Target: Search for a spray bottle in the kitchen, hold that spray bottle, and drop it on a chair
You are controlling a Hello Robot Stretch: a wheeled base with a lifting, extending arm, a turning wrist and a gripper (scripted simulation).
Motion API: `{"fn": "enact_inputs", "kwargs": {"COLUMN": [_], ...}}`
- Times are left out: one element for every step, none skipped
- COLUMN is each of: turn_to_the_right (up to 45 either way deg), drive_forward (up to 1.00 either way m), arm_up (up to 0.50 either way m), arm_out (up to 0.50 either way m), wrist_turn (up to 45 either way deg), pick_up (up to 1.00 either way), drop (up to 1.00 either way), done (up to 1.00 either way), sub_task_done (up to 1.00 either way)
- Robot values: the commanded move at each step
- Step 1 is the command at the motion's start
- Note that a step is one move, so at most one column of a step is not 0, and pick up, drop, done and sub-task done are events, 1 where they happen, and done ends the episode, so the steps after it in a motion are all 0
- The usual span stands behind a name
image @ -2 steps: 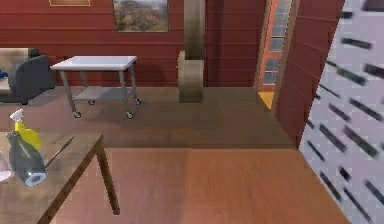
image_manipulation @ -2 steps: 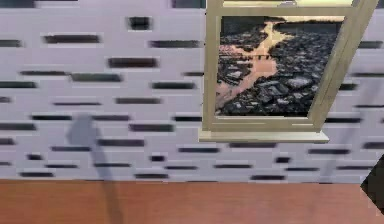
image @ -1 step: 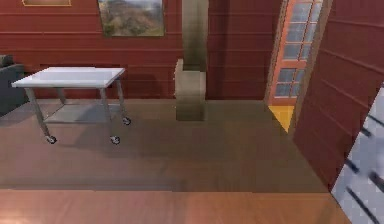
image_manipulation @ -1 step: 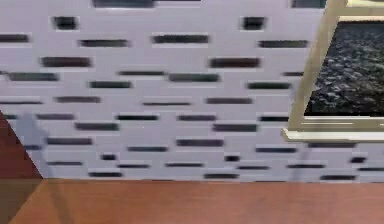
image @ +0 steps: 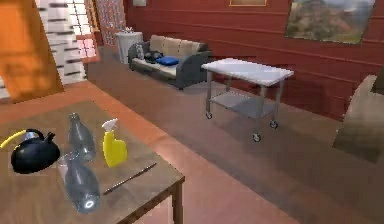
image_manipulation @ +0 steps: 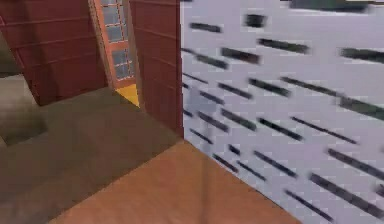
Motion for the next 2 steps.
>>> {"fn": "enact_inputs", "kwargs": {"turn_to_the_right": [-45.0, -45.0], "drive_forward": [0.0, 0.0], "arm_up": [0.0, 0.0], "arm_out": [0.0, 0.0], "wrist_turn": [0.0, 0.0], "pick_up": [0.0, 0.0], "drop": [0.0, 0.0], "done": [0.0, 0.0], "sub_task_done": [0.0, 0.0]}}
